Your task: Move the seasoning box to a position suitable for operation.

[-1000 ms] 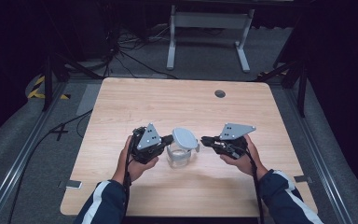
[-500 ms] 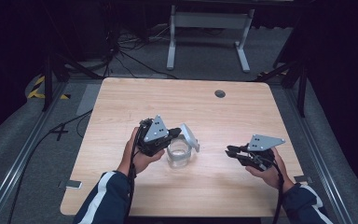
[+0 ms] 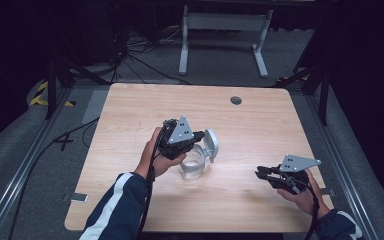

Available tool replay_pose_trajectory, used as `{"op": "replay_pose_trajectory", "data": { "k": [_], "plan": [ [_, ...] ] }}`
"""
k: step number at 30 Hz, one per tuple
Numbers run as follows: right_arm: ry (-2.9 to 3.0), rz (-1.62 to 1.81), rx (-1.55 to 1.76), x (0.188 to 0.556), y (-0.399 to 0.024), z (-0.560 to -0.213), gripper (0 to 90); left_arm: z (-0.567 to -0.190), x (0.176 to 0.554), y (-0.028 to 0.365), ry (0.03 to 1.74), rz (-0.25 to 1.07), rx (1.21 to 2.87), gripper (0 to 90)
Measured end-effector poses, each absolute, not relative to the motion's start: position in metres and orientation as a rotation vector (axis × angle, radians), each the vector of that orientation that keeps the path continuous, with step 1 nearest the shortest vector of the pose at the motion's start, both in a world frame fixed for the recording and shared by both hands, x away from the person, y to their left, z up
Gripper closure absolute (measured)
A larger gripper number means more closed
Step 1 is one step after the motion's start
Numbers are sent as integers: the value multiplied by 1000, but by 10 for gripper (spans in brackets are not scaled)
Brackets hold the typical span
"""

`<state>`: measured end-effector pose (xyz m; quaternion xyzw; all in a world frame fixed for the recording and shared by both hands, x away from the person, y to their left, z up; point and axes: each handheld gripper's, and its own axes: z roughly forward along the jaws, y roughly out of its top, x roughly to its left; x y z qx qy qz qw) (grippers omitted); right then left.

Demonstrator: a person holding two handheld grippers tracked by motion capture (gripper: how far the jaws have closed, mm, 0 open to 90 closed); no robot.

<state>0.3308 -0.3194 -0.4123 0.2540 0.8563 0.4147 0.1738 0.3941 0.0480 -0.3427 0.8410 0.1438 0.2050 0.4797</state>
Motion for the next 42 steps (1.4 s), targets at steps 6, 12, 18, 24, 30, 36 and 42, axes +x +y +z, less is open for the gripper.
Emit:
{"op": "replay_pose_trajectory", "data": {
  "k": [6,12,18,24,30,36,42],
  "plan": [
    [2416,1177,738,326,-324,-413,773,-345,395,46,352,487,2059,885],
    [2407,1179,741,325,-326,-414,764,-347,392,54,363,498,2059,884],
    [2398,1184,718,323,-328,-413,763,-355,387,78,393,529,2083,865],
    [2381,1182,727,322,-333,-413,715,-369,380,103,440,523,2115,825],
    [2353,1132,779,322,-343,-416,605,-388,372,128,505,563,2186,715],
    [2356,1047,812,323,-352,-426,529,-402,366,144,564,567,2213,639],
    [2370,997,840,322,-362,-437,466,-416,359,157,611,575,2257,579]
  ]
}}
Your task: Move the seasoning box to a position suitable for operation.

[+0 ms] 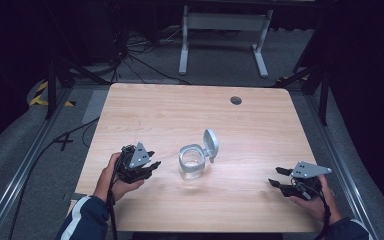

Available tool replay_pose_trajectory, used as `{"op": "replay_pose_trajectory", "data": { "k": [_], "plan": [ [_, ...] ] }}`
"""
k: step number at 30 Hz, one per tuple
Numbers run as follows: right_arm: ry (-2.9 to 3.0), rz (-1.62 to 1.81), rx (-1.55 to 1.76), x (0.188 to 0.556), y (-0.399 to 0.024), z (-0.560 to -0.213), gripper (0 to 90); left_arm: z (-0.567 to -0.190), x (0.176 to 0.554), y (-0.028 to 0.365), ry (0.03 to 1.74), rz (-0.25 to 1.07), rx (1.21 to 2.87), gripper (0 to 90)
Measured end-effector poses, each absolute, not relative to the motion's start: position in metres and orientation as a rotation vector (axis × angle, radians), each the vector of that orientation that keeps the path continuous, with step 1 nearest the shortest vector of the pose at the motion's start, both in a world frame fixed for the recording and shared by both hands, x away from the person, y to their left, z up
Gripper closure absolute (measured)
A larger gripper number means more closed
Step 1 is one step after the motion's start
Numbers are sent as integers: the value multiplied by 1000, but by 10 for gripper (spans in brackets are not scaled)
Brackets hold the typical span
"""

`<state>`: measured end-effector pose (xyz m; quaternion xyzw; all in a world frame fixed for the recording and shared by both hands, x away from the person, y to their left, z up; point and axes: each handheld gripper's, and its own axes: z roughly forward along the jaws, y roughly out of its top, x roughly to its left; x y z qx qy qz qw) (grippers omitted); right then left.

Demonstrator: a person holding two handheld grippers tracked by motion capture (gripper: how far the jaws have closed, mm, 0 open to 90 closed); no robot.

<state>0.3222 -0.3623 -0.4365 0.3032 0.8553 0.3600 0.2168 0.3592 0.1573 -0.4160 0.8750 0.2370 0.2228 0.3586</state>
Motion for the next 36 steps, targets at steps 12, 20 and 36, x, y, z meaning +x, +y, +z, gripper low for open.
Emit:
{"op": "replay_pose_trajectory", "data": {
  "k": [12,20,36],
  "plan": [
    [2349,977,922,316,-390,-446,378,-441,344,181,683,578,2325,425],
    [2310,1016,1029,308,-415,-465,361,-453,335,202,729,504,2301,325],
    [2302,1025,1103,307,-423,-467,297,-482,328,236,857,352,2199,212]
  ]
}}
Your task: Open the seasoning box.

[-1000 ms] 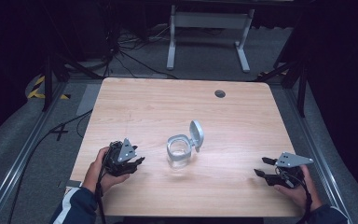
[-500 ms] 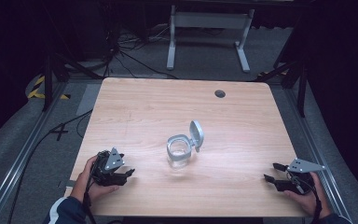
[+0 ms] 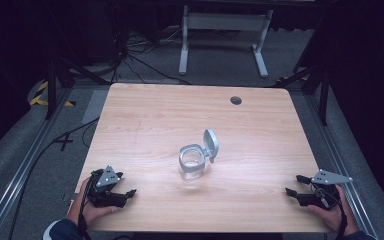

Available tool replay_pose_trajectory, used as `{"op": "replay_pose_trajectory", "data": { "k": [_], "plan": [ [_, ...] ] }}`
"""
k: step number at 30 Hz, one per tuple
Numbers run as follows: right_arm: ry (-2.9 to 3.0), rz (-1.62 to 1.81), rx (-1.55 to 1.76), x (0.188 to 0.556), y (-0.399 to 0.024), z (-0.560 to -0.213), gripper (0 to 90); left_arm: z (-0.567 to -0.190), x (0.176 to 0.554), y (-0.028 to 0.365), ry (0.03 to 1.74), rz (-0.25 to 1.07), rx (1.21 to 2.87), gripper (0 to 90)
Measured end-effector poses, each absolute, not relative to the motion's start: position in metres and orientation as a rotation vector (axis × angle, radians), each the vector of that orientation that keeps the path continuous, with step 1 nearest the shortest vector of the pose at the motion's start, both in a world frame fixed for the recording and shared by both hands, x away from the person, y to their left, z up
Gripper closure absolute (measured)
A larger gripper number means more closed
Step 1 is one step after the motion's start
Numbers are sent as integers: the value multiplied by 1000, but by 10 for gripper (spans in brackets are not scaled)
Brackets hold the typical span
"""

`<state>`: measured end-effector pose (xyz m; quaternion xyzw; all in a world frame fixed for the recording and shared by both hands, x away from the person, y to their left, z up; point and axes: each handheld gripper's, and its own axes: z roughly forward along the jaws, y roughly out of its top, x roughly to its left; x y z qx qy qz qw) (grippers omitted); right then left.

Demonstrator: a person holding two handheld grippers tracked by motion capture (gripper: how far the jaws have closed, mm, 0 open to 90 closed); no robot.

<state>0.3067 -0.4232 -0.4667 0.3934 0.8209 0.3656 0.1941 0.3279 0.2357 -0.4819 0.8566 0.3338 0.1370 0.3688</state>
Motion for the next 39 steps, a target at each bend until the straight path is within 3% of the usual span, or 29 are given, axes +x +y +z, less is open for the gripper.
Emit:
{"op": "replay_pose_trajectory", "data": {
  "k": [39],
  "plan": [
    [2291,1015,1116,307,-423,-467,267,-482,328,236,899,362,2193,160]
  ]
}}
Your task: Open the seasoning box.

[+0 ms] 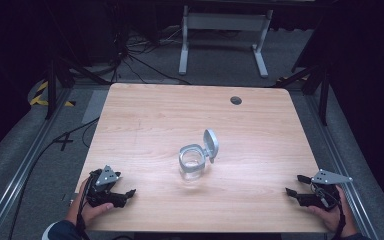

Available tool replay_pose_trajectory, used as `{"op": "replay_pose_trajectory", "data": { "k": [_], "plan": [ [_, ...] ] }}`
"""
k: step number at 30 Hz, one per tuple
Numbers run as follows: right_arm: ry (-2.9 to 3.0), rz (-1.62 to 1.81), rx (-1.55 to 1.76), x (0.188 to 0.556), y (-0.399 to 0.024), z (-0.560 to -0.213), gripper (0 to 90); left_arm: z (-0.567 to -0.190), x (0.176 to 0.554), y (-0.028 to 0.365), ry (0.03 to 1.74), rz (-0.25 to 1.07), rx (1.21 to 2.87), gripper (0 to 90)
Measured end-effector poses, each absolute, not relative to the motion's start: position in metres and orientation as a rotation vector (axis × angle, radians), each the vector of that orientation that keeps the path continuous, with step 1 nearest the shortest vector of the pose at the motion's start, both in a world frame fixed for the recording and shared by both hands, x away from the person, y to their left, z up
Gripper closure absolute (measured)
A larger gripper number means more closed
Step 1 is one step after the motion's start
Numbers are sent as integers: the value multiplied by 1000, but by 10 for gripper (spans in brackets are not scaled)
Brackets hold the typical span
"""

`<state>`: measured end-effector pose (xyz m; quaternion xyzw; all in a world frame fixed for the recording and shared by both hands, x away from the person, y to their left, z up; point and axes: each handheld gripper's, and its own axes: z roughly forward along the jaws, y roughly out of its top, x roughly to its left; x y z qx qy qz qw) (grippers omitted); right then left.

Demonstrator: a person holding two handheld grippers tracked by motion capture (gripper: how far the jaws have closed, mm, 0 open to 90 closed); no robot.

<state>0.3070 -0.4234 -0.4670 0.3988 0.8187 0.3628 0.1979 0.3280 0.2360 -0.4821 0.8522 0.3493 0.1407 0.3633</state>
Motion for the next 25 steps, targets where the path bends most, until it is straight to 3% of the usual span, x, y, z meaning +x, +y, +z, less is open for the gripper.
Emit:
{"op": "replay_pose_trajectory", "data": {
  "k": [25],
  "plan": [
    [2278,1002,1143,307,-424,-467,239,-483,329,235,915,360,2186,148]
  ]
}}
